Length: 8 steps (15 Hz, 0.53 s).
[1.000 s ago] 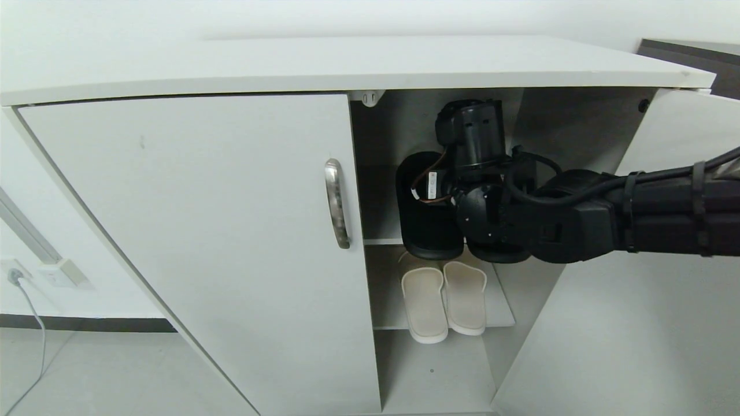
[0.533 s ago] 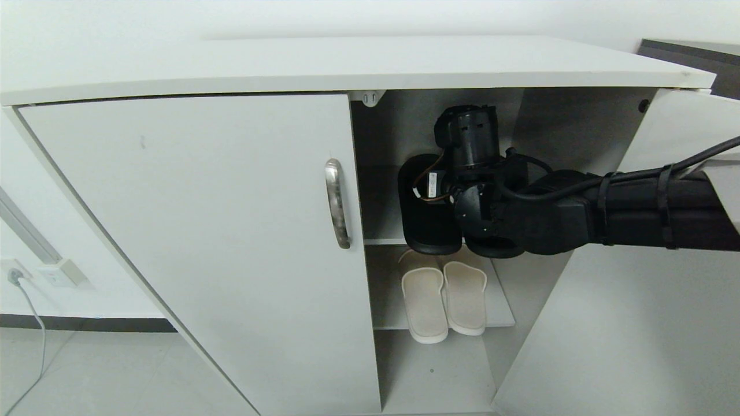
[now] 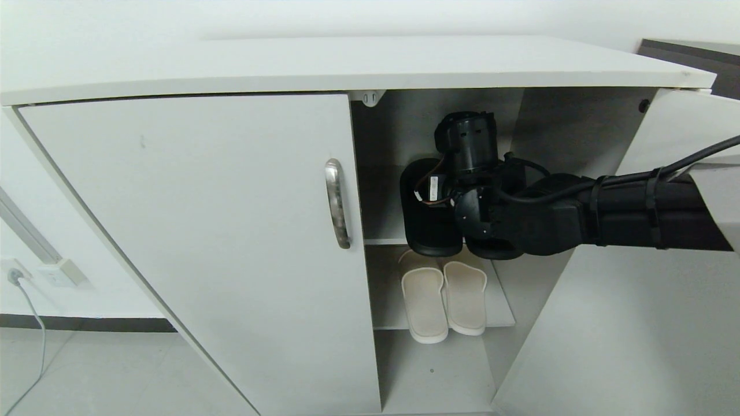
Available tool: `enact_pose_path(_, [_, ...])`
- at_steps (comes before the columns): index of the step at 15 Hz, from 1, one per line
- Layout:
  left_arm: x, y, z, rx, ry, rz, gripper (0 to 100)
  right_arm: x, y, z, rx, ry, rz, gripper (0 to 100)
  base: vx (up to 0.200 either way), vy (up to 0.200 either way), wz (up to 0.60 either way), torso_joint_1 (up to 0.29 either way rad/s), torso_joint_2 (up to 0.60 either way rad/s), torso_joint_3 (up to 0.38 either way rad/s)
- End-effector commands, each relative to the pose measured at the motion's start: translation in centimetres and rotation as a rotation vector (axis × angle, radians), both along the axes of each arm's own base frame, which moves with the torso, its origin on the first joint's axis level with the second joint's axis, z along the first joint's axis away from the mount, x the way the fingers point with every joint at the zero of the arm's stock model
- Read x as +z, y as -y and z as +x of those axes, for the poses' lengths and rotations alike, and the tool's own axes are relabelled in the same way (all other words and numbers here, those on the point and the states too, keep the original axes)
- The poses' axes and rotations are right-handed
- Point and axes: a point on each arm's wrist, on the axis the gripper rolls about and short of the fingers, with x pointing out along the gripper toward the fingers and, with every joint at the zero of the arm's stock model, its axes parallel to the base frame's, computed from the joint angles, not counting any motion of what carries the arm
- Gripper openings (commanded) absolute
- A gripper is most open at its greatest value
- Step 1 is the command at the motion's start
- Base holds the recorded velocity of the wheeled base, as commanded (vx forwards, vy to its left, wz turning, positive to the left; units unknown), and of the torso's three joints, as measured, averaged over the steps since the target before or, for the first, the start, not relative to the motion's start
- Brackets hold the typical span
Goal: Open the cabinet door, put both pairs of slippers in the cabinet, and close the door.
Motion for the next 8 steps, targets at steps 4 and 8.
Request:
enact_pose_path(4, [0.0, 0.0, 0.0, 0.000, -0.001, 0.000, 0, 0.3, 0.3, -0.4, -0.001, 0.001, 0.006, 100, 0.000, 0.000, 0.00, 0.000, 0.00, 0.000])
enact_pose_path(8, [0.0, 0.0, 0.0, 0.000, -0.001, 0.000, 0, 1.2, 1.1, -4.4, 0.039, -0.013, 0.007, 100, 0.000, 0.000, 0.00, 0.000, 0.00, 0.000])
